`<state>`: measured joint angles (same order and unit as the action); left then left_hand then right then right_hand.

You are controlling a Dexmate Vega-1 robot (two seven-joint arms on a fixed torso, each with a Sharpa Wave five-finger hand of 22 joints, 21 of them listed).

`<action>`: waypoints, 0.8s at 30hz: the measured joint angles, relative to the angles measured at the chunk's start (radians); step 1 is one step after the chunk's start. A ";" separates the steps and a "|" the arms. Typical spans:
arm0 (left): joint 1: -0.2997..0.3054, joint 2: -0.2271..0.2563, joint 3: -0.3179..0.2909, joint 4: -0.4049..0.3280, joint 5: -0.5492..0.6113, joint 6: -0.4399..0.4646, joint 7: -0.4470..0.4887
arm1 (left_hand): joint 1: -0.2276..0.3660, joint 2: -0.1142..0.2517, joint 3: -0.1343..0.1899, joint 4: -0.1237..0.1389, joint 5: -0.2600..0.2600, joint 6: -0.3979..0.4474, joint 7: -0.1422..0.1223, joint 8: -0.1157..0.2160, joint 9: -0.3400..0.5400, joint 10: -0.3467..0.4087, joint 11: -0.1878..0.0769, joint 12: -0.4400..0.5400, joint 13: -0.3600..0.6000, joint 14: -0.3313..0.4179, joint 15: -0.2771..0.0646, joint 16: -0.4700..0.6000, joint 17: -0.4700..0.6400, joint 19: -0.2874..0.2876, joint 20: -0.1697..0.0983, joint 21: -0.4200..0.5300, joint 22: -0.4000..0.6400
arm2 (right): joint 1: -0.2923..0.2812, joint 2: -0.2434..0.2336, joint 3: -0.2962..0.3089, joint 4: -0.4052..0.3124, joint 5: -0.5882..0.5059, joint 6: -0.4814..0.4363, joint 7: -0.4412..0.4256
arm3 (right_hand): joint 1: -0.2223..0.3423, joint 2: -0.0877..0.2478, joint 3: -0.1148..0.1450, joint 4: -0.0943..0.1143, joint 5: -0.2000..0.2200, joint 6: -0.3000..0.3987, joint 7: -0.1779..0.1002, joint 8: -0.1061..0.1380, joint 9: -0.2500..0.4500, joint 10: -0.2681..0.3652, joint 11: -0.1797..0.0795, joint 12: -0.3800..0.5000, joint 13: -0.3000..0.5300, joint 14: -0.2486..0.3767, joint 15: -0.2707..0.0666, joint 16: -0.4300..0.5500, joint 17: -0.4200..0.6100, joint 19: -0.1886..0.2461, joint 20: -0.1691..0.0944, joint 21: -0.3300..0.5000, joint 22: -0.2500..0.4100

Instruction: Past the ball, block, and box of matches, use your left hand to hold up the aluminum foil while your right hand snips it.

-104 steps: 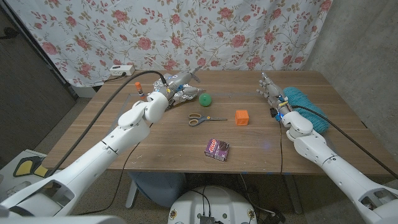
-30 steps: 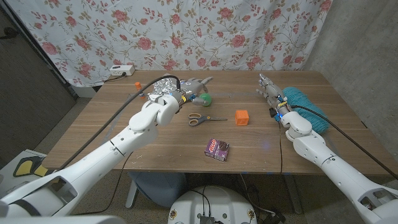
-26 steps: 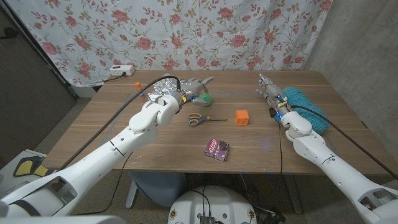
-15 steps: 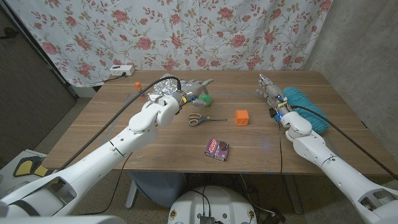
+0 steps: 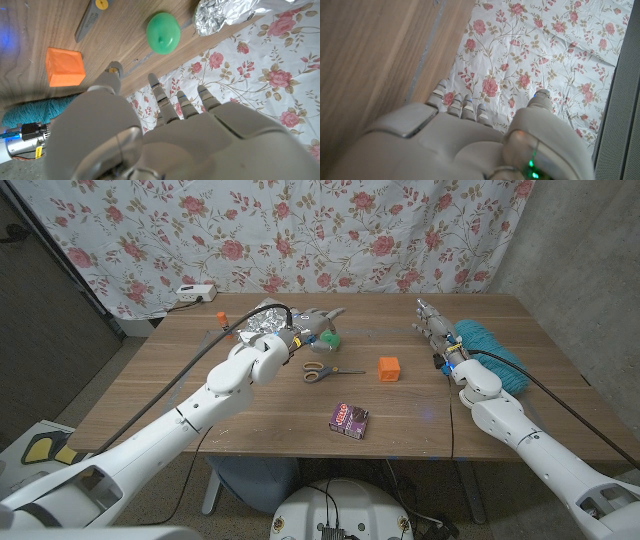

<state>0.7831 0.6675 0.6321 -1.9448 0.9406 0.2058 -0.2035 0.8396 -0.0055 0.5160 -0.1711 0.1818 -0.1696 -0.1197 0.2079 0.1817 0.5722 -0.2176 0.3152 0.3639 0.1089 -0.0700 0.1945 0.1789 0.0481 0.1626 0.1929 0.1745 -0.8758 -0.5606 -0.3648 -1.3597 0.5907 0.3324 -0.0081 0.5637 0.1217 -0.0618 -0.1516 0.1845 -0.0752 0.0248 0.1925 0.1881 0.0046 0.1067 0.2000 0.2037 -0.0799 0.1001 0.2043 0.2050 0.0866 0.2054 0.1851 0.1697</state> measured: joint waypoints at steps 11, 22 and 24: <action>0.014 0.006 -0.002 0.008 0.013 -0.012 0.029 | 0.000 0.000 -0.004 0.004 0.000 -0.004 -0.004 0.000 0.000 0.010 0.000 0.000 0.001 0.000 0.000 0.000 0.000 0.000 0.000 0.000 0.000 | -0.005 -0.004 0.004 -0.008 0.001 -0.001 -0.005 | 0.000 0.000 0.006 0.006 0.000 0.000 0.000 0.000 0.000 0.000 0.000 0.000 0.000 0.000 0.000 0.000 0.000 0.000 0.000 0.000 0.000; 0.018 0.007 0.003 0.017 0.018 -0.020 0.029 | -0.005 -0.005 -0.003 0.003 0.000 -0.004 -0.004 0.000 0.000 0.010 0.000 0.000 0.005 0.000 0.000 0.000 0.000 0.000 0.000 0.000 0.000 | -0.007 -0.005 0.007 -0.010 0.003 -0.002 -0.008 | 0.004 -0.004 0.005 0.006 0.000 0.000 0.000 0.000 0.000 0.000 0.000 0.000 0.000 0.000 0.000 0.000 0.000 0.000 0.000 0.000 0.000; 0.018 0.007 0.005 0.019 0.020 -0.021 0.029 | -0.005 -0.005 -0.003 0.003 0.000 -0.004 -0.004 0.000 0.000 0.010 0.000 0.000 0.005 0.000 0.000 0.000 0.000 0.000 0.000 0.000 0.000 | -0.006 -0.005 0.007 -0.010 0.003 -0.003 -0.008 | 0.004 -0.004 0.008 0.003 0.000 0.000 0.000 0.000 0.000 0.000 0.000 0.000 0.000 0.000 0.000 0.000 0.000 0.000 0.000 0.000 0.000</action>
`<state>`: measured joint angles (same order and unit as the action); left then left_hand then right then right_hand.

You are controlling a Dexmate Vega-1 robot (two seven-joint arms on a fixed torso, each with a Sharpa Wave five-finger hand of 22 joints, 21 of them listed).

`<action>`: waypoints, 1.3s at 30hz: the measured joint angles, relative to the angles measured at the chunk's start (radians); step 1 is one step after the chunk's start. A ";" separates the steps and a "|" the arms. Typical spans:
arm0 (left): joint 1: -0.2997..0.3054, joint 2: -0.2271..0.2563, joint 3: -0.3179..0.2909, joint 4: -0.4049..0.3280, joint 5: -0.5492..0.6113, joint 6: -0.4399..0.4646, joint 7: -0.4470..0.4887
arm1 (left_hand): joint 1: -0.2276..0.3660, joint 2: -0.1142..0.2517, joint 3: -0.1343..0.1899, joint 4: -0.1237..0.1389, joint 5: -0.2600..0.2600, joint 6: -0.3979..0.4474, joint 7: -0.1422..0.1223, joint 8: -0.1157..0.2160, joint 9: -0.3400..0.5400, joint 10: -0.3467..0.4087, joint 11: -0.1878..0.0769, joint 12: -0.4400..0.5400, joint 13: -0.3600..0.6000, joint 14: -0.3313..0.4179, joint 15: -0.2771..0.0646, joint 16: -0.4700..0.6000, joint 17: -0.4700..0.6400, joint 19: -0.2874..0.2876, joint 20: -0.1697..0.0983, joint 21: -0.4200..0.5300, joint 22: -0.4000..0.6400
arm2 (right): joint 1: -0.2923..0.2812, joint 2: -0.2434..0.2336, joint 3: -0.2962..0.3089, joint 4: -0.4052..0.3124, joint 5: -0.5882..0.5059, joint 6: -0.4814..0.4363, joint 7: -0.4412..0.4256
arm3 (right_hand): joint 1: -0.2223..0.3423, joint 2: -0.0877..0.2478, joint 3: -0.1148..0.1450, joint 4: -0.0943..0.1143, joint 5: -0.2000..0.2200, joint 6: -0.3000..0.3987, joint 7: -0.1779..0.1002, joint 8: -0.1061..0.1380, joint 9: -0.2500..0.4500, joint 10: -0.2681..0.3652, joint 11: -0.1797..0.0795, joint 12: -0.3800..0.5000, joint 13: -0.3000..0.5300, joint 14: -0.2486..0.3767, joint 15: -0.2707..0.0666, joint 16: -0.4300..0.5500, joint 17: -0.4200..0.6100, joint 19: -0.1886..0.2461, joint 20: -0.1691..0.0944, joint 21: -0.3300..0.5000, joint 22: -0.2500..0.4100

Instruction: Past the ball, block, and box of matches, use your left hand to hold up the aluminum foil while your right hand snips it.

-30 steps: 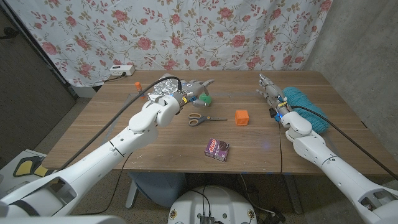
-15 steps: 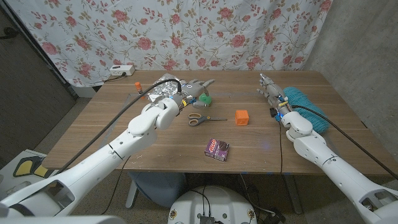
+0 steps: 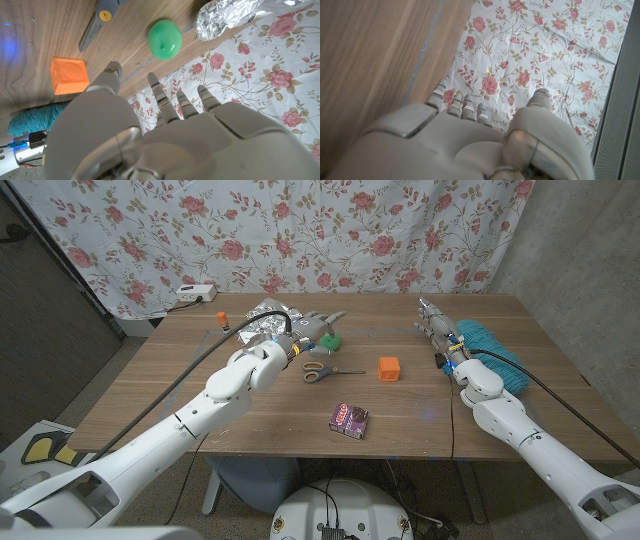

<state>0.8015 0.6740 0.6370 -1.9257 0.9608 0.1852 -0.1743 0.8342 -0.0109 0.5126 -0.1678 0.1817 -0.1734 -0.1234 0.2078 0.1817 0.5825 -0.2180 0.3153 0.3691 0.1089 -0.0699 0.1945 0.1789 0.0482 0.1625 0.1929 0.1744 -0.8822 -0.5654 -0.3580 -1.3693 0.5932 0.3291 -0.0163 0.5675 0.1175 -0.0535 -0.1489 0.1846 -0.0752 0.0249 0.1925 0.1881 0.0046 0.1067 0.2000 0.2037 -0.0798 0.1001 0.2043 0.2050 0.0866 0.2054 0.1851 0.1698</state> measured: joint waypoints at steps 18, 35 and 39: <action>-0.005 -0.007 0.024 0.031 0.011 -0.001 0.006 | 0.028 0.012 0.012 -0.003 0.000 0.006 0.006 0.000 0.000 0.000 0.000 0.008 0.009 0.004 -0.004 0.000 0.000 0.008 -0.008 0.000 0.000 | 0.012 0.004 -0.002 0.020 0.001 0.002 0.007 | 0.000 0.000 0.003 0.003 0.000 0.004 -0.004 0.000 0.000 0.000 0.000 0.004 0.000 0.000 0.000 0.000 0.000 0.000 0.000 0.000 0.000; -0.020 -0.005 0.044 0.049 0.013 -0.006 0.000 | 0.033 0.007 0.012 -0.003 0.000 0.011 0.000 0.000 0.000 0.000 0.000 0.008 0.014 0.009 -0.009 0.000 0.000 0.009 -0.009 0.000 0.000 | 0.015 0.005 -0.002 0.027 0.002 0.005 0.008 | 0.003 0.003 0.006 0.006 0.000 0.004 -0.004 0.000 0.000 0.000 0.000 0.004 0.000 0.000 0.000 0.000 0.000 0.000 0.000 0.000 0.000; -0.022 -0.003 0.048 0.051 0.013 -0.009 -0.001 | 0.033 0.007 0.012 -0.003 0.000 0.011 0.000 0.000 0.000 0.000 0.000 0.008 0.014 0.009 -0.009 0.000 0.000 0.009 -0.009 0.000 0.000 | 0.015 0.004 -0.002 0.027 0.003 0.005 0.008 | 0.005 0.005 0.007 0.007 0.000 0.004 -0.004 0.000 0.000 0.000 0.000 0.004 0.000 0.000 0.000 0.000 0.000 0.000 0.000 0.000 0.000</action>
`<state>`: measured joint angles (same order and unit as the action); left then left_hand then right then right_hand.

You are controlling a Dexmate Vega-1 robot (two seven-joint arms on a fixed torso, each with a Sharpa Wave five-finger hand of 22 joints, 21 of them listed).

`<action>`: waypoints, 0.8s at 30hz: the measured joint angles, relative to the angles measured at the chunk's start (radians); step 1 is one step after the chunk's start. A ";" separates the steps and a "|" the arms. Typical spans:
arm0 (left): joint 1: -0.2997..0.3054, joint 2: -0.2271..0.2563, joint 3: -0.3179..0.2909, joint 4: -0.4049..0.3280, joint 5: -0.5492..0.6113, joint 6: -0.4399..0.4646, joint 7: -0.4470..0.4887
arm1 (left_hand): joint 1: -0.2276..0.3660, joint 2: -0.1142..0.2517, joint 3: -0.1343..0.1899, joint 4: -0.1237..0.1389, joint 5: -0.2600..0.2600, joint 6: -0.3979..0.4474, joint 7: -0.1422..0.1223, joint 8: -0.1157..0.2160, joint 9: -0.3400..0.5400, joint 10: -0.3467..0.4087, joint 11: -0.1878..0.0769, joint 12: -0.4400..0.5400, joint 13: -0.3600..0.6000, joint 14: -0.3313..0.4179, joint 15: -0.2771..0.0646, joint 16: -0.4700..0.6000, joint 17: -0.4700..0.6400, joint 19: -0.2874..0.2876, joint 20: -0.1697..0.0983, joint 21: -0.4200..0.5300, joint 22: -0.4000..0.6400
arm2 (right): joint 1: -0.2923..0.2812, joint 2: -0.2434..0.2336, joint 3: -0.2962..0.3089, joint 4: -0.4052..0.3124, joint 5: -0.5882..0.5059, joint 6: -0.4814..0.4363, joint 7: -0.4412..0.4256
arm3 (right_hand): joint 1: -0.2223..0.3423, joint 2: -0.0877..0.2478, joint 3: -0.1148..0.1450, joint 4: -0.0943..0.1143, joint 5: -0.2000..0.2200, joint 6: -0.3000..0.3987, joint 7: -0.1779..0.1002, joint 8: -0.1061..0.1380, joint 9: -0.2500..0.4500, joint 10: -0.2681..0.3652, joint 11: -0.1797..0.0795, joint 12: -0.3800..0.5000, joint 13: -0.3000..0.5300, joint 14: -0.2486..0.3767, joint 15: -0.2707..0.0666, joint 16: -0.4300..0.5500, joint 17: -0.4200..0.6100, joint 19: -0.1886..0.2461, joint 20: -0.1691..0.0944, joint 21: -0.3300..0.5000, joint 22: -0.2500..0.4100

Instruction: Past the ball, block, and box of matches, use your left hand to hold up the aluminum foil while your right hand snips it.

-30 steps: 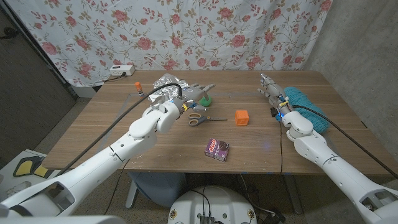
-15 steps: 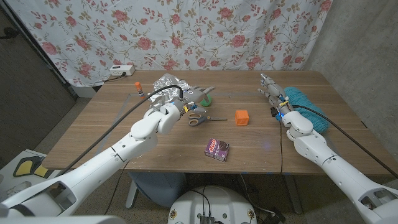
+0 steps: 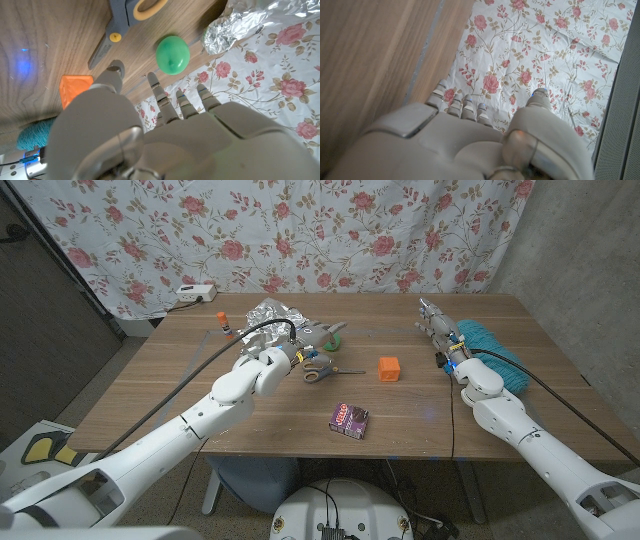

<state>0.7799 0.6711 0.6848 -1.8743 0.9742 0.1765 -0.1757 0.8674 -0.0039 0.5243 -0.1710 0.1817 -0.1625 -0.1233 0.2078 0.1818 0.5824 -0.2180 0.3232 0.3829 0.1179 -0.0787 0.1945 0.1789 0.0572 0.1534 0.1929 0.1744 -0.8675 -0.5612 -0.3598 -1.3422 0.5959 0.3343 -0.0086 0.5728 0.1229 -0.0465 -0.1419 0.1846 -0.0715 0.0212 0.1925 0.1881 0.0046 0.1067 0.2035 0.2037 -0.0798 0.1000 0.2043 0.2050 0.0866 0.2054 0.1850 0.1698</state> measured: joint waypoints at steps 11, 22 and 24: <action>0.001 0.008 0.006 0.000 -0.001 -0.006 -0.001 | 0.000 0.000 0.000 0.000 0.000 0.011 0.000 0.000 0.000 0.000 0.000 0.008 0.004 0.000 0.000 0.000 0.000 0.005 0.006 0.000 0.000 | -0.008 -0.005 0.003 -0.006 0.001 -0.001 -0.003 | 0.005 -0.005 0.004 -0.004 0.000 0.004 -0.004 0.000 0.000 0.006 -0.006 0.000 0.000 -0.005 -0.005 0.000 0.000 0.000 0.000 0.000 0.000; 0.007 0.012 0.009 0.000 -0.005 -0.008 -0.002 | 0.004 -0.004 0.000 0.000 0.000 0.010 0.001 -0.009 0.000 0.000 0.000 0.008 0.005 0.000 0.000 0.000 0.000 0.005 0.006 0.000 0.000 | -0.012 -0.008 0.005 -0.010 0.002 -0.003 -0.004 | 0.005 -0.005 0.004 -0.004 0.000 0.004 -0.004 0.000 0.000 0.006 -0.006 0.000 0.000 -0.005 -0.005 0.000 0.000 0.000 0.000 0.000 0.000; 0.008 0.012 0.010 0.000 -0.005 -0.009 -0.002 | 0.004 -0.004 0.000 0.000 0.000 0.005 0.006 -0.009 0.000 0.000 0.000 0.008 0.005 0.000 0.000 0.000 0.000 0.011 0.000 0.000 0.000 | -0.013 -0.009 0.005 -0.011 0.003 -0.003 -0.004 | 0.005 -0.005 0.007 -0.001 0.000 0.004 -0.004 0.000 0.000 0.006 -0.006 0.000 0.000 -0.005 -0.005 0.000 0.000 0.000 0.000 0.000 0.000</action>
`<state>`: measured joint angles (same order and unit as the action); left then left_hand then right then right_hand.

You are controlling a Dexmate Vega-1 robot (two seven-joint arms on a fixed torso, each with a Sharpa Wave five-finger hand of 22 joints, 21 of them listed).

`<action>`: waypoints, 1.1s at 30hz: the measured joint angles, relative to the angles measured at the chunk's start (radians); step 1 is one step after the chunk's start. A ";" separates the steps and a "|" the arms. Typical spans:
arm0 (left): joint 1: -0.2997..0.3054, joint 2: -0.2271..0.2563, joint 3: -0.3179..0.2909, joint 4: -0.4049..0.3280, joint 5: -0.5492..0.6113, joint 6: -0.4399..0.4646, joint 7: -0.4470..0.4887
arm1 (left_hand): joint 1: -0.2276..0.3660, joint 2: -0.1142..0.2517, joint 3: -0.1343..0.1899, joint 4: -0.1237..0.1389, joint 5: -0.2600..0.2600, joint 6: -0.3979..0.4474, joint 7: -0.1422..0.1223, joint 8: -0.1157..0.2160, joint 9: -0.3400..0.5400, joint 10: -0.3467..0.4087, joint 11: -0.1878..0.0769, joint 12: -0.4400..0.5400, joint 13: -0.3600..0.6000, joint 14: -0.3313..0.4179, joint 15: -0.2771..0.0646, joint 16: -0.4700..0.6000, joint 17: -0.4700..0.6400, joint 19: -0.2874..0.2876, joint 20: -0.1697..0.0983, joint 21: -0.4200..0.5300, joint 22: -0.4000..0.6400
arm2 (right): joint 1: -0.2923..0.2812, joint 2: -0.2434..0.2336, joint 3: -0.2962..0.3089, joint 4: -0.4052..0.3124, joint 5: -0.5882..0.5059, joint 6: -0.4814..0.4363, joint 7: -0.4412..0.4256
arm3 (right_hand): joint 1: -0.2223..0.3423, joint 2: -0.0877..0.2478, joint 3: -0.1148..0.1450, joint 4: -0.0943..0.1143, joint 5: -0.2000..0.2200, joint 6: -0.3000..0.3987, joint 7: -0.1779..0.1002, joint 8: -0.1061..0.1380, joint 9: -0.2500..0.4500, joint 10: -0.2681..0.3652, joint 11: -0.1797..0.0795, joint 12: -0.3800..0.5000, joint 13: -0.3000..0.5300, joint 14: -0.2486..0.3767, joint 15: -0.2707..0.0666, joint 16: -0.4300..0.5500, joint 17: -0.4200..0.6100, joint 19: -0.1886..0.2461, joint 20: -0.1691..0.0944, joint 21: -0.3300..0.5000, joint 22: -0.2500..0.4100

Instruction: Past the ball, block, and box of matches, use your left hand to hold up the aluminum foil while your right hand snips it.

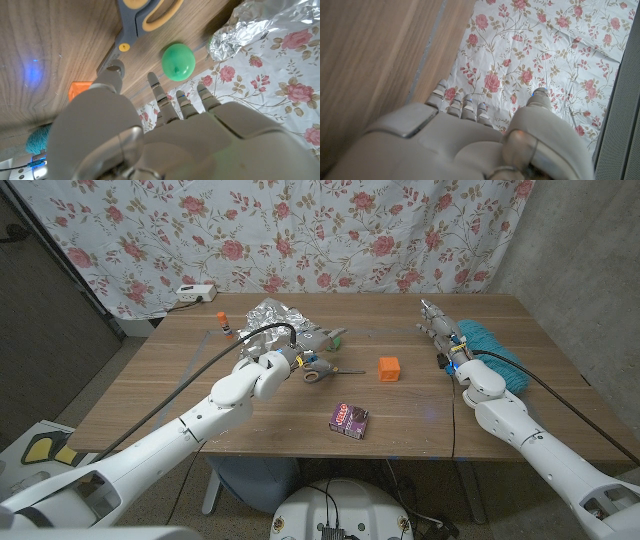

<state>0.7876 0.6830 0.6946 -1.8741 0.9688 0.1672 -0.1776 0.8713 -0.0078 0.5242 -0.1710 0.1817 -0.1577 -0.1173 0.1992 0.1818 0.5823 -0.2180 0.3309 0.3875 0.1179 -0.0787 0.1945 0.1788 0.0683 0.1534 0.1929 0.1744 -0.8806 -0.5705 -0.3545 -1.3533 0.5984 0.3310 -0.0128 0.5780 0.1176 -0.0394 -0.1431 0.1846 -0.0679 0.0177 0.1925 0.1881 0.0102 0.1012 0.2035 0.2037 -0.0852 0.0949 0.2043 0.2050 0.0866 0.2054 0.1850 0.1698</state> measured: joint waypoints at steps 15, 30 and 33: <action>-0.001 -0.006 0.011 0.019 0.004 0.007 0.010 | 0.008 0.000 0.000 0.000 0.000 -0.001 0.001 0.000 0.000 0.000 0.000 0.000 0.005 0.000 0.000 0.000 0.000 0.000 0.000 0.000 0.000 | -0.001 -0.002 0.000 -0.001 0.000 -0.001 0.003 | 0.005 0.005 0.007 -0.002 0.000 0.000 0.000 0.000 0.000 -0.002 -0.002 0.000 0.000 0.000 0.000 0.000 0.000 0.000 0.000 0.000 0.000; -0.014 -0.013 0.033 0.045 0.011 0.011 0.018 | 0.008 0.000 0.000 0.000 0.000 -0.001 0.001 0.000 0.000 -0.008 0.000 0.000 0.009 0.000 0.000 0.000 0.000 0.005 -0.005 0.000 0.000 | 0.004 -0.001 0.000 0.012 0.002 -0.001 0.010 | 0.009 0.001 0.007 -0.002 0.000 0.000 0.000 0.000 0.000 -0.002 -0.002 0.000 0.000 0.000 0.000 0.000 0.000 0.000 0.000 0.000 0.000; -0.018 -0.014 0.037 0.050 0.011 0.011 0.018 | 0.008 0.000 0.000 0.000 0.000 0.002 -0.002 0.000 0.000 -0.008 0.000 0.000 0.009 0.000 0.000 0.000 0.000 0.005 -0.005 0.000 0.000 | 0.006 0.000 -0.001 0.014 0.003 -0.001 0.011 | 0.009 0.001 0.007 -0.002 0.000 0.000 0.000 0.000 0.000 -0.002 -0.002 0.000 0.000 0.000 0.000 0.000 0.000 0.000 0.000 0.000 0.000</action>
<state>0.7699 0.6688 0.7319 -1.8240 0.9797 0.1778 -0.1595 0.8794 -0.0078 0.5241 -0.1710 0.1817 -0.1553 -0.1198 0.1992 0.1818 0.5748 -0.2179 0.3309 0.3968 0.1179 -0.0786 0.1945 0.1788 0.0734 0.1482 0.1929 0.1744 -0.8745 -0.5705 -0.3558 -1.3393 0.6010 0.3300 -0.0019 0.5872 0.1188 -0.0328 -0.1448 0.1846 -0.0679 0.0177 0.1925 0.1881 0.0082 0.0994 0.2034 0.2037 -0.0853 0.0949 0.2043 0.2050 0.0866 0.2054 0.1851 0.1698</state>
